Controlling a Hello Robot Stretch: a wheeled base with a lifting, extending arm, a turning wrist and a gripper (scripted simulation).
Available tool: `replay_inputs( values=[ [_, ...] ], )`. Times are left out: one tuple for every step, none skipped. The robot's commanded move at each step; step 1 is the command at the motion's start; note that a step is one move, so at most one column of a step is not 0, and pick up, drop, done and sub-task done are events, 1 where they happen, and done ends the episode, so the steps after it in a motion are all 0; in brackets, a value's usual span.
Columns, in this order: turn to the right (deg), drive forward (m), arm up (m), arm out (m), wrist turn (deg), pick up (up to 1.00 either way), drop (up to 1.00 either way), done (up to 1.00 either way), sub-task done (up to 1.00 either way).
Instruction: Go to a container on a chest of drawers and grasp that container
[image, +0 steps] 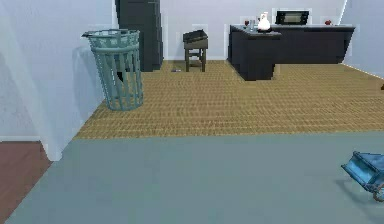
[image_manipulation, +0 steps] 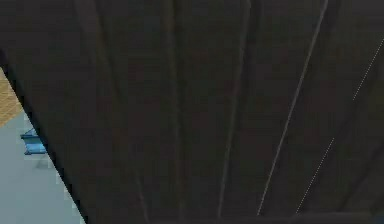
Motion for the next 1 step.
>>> replay_inputs(
  values=[
    [0.0, 0.45, 0.0, 0.0, 0.0, 0.0, 0.0, 0.0, 0.0]
  ],
)
